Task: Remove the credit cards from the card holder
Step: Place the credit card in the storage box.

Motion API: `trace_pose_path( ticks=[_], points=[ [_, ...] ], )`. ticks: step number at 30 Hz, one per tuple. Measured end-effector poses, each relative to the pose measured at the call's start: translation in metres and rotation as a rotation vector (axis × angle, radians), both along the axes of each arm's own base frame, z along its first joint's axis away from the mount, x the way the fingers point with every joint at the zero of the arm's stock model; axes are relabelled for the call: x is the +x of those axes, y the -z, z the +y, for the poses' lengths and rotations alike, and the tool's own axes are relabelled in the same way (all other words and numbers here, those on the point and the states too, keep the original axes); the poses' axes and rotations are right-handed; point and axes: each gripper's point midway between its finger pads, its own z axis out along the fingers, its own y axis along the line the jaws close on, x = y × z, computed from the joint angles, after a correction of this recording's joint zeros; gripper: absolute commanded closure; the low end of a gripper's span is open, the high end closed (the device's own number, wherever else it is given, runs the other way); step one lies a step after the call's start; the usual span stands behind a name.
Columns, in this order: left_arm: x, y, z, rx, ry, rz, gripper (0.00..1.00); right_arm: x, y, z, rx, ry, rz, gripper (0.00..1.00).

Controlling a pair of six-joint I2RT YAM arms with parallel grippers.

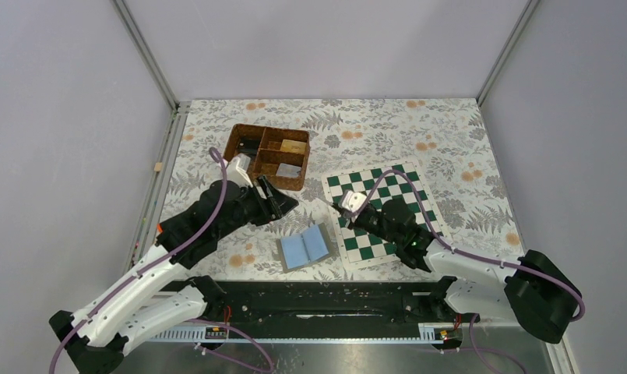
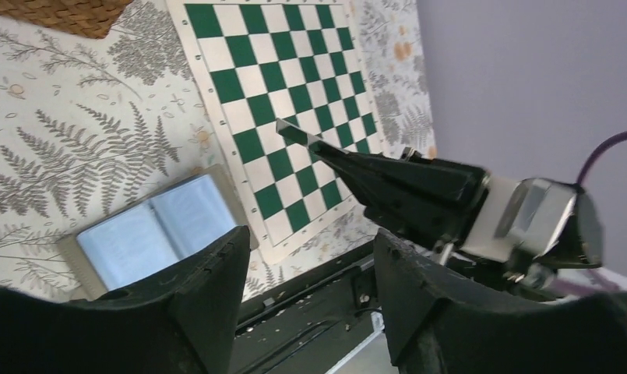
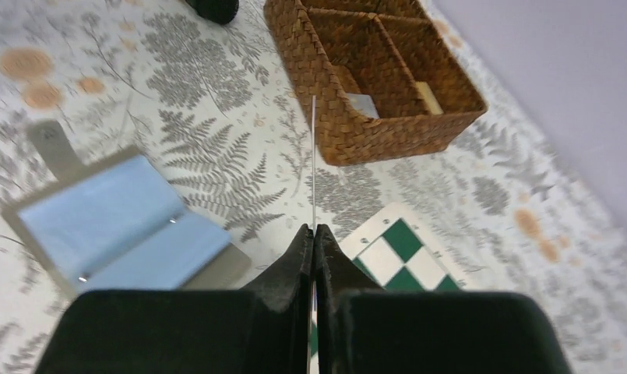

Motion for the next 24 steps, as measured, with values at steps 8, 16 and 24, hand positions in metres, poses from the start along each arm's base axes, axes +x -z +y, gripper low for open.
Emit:
trace_pose_path(
  ticks=[8, 16, 24],
  points=[
    [0.004, -0.009, -0.011, -0.074, -0.005, 0.021, 0.39, -0.016, -0.017, 0.012, -0.135, -0.089, -0.362, 1.00],
    [0.005, 0.030, -0.026, -0.054, 0.020, 0.124, 0.39, -0.025, -0.020, 0.021, -0.219, -0.082, -0.516, 1.00],
    [0.002, 0.056, -0.029, -0.073, 0.022, 0.169, 0.56, -0.031, 0.000, 0.029, -0.285, -0.077, -0.536, 1.00]
  ],
)
